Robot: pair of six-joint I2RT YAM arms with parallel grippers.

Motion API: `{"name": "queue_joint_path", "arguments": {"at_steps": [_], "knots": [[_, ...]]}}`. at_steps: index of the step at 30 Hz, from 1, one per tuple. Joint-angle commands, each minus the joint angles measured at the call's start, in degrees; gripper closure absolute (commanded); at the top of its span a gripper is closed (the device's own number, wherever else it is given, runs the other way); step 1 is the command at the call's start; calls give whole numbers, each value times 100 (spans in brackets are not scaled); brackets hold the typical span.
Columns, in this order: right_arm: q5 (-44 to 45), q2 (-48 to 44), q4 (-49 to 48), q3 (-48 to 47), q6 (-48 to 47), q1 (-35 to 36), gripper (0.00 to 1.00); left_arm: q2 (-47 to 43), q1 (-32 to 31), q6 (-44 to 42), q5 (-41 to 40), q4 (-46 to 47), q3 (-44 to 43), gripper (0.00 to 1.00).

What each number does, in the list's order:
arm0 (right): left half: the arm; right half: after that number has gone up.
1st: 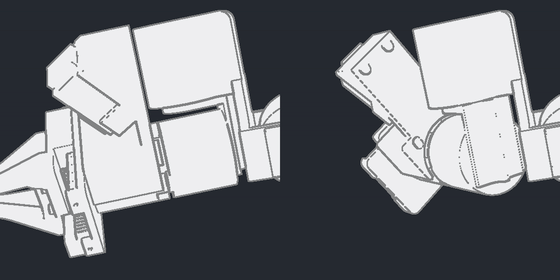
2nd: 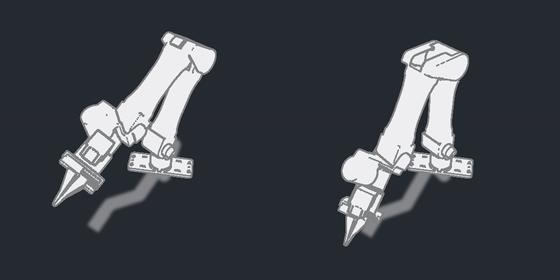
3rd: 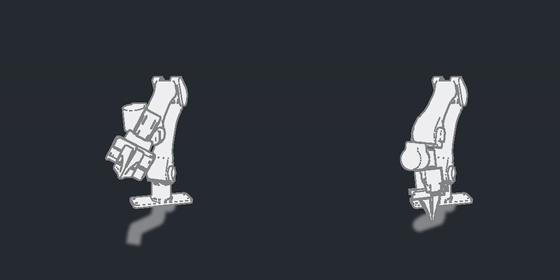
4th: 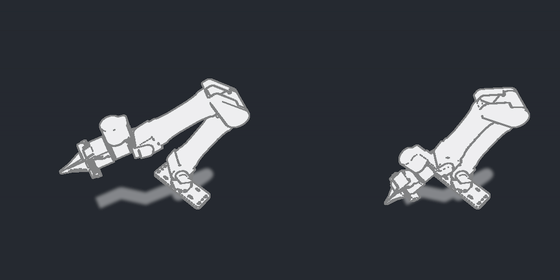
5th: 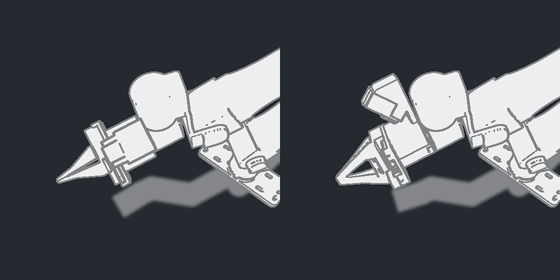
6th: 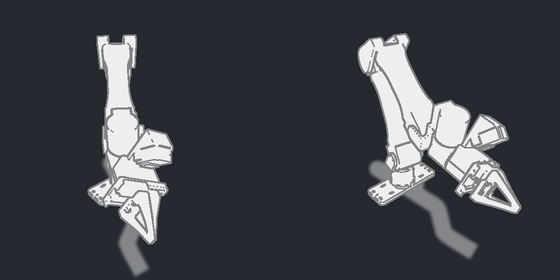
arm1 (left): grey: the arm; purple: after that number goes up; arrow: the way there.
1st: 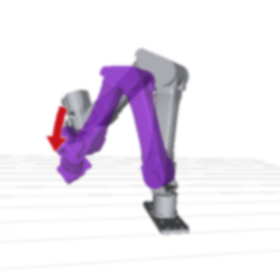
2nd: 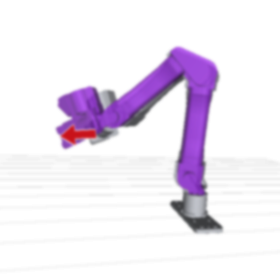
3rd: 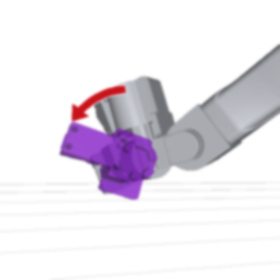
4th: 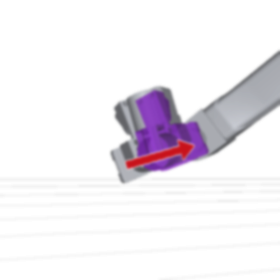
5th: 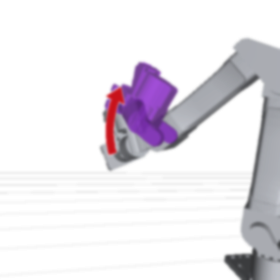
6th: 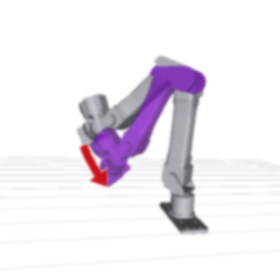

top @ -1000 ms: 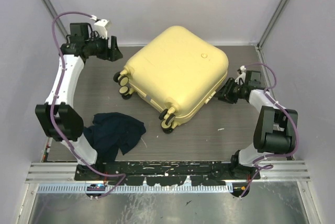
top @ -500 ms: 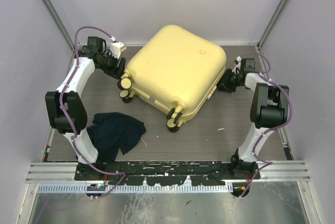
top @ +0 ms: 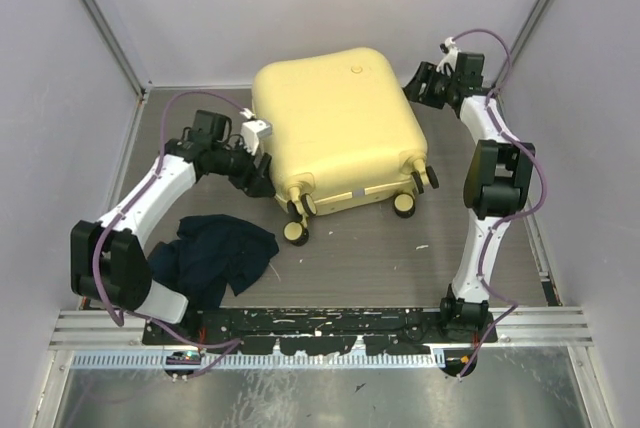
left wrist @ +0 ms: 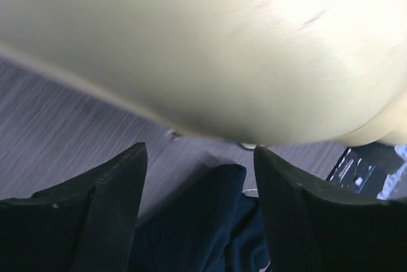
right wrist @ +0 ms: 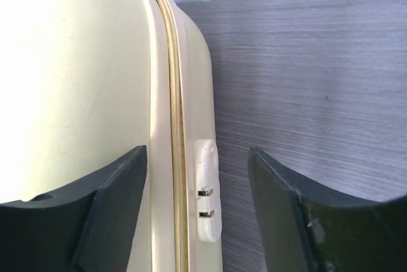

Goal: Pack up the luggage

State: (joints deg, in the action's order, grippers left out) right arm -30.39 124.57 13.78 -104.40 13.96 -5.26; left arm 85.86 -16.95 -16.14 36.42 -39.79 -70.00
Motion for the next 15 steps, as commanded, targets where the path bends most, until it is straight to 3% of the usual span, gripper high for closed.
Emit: {"name": "queue_joint_path", "arguments": {"at_steps": [1, 5, 9, 15], "knots": [[-345, -305, 469, -445, -555, -319, 27, -695, 708, 690, 429, 1400, 654, 27], [-409, -810, 1462, -408, -1174, -652, 20, -1094, 895, 354, 542, 2196, 1494, 22], [-539, -1694, 2253, 167, -1922, -732, 6, -1506, 897, 211, 743, 3039, 2291, 21], [-626, -2824, 3678, 780, -2779, -732, 3, -1567, 899, 249, 779, 3837, 3017, 19]]}}
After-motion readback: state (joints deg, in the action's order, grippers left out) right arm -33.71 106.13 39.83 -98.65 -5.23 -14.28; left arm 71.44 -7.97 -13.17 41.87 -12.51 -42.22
